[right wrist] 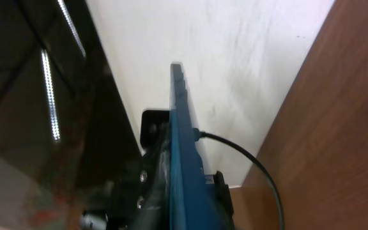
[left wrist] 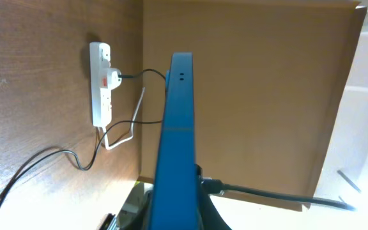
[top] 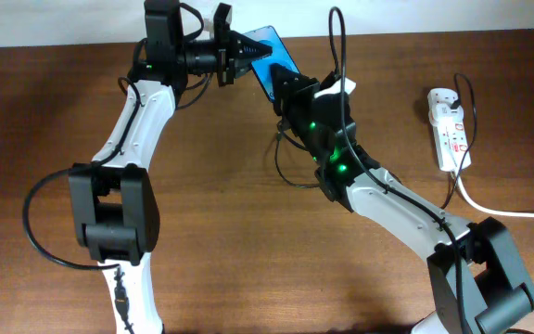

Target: Plug charger to phone and switch on socket

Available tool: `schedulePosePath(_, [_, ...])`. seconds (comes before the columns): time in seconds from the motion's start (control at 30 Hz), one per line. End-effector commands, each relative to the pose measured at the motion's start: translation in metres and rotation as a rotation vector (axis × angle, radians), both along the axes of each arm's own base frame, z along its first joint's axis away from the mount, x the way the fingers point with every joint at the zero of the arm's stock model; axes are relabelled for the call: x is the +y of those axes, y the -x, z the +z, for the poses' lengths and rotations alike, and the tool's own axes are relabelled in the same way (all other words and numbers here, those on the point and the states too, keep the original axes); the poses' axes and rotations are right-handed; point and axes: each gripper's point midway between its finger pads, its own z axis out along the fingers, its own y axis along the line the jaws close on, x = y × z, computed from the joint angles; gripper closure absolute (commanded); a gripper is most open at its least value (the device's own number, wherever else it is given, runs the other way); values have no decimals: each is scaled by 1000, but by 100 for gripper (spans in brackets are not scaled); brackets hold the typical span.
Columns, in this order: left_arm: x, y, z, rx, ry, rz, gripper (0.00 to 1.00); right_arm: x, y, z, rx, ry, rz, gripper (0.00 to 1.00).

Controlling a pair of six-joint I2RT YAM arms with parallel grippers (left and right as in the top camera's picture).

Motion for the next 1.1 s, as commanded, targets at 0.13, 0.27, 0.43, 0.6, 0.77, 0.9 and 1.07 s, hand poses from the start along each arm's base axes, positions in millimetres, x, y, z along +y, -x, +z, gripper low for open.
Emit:
schedulePosePath(0.13, [-7,12,14,-55,24,-68,100,25,14,-6,-46,128,132,63])
schedulePosePath(0.27, [9,4,14,-97,17,-40,100,19,12,-4,-95,190,176,61])
schedulePosePath(0.43, [36,-10,13,-123,4,25,100,15,13,3,-234,341,275,50])
schedulePosePath(0.6, [72,-26,10,-131,-16,117,100,-3,10,-11,-266,455,357,44])
schedulePosePath(0.77, [98,-25,-8,-128,-57,140,100,-38,9,-49,-132,623,472,46])
schedulePosePath(0.9, [108,-8,-37,-101,-127,120,100,-61,18,-86,39,850,543,48])
schedulePosePath(1.07, [107,0,-40,-92,-119,95,100,-54,25,-129,128,834,649,54])
